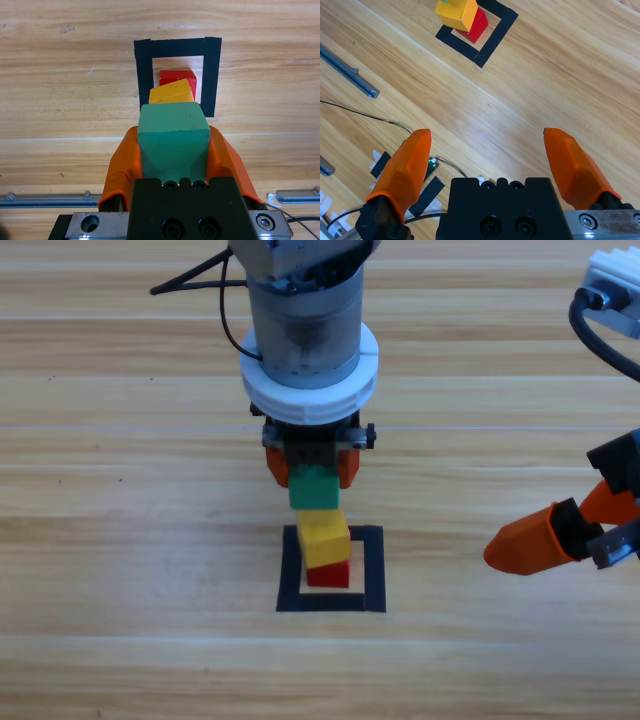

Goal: Stack the blocks in the rectangular block: red at the bottom, yellow in the middle, green on top

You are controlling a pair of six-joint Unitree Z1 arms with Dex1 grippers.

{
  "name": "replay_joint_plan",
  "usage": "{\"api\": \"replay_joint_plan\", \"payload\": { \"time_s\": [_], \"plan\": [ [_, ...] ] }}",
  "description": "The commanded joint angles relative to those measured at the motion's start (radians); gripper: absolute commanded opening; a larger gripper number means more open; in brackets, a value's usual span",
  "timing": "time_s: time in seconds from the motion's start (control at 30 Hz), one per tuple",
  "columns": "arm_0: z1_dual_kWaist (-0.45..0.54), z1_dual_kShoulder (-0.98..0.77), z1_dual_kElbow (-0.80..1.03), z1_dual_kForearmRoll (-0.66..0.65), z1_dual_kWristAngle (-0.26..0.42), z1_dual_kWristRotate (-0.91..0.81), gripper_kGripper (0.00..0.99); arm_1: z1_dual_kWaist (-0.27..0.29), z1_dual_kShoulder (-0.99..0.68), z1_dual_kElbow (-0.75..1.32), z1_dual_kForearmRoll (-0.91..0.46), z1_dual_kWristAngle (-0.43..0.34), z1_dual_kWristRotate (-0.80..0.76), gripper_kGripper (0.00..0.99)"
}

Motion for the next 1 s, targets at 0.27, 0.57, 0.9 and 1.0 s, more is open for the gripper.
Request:
{"api": "replay_joint_plan", "payload": {
  "time_s": [0.27,0.57,0.9,1.0],
  "plan": [
    [-0.032,0.066,0.003,-0.003,-0.010,-0.005,0.043,-0.022,-0.002,0.028,-0.037,0.010,-0.003,0.990],
    [-0.037,0.087,0.003,-0.009,-0.010,-0.005,0.043,-0.022,0.004,0.030,-0.040,0.009,-0.003,0.990],
    [-0.037,0.095,-0.001,-0.015,-0.013,-0.005,0.043,-0.022,0.008,0.033,-0.048,0.010,-0.004,0.990],
    [-0.037,0.098,-0.001,-0.017,-0.013,-0.007,0.043,-0.022,0.007,0.033,-0.048,0.010,-0.004,0.990]
  ]
}}
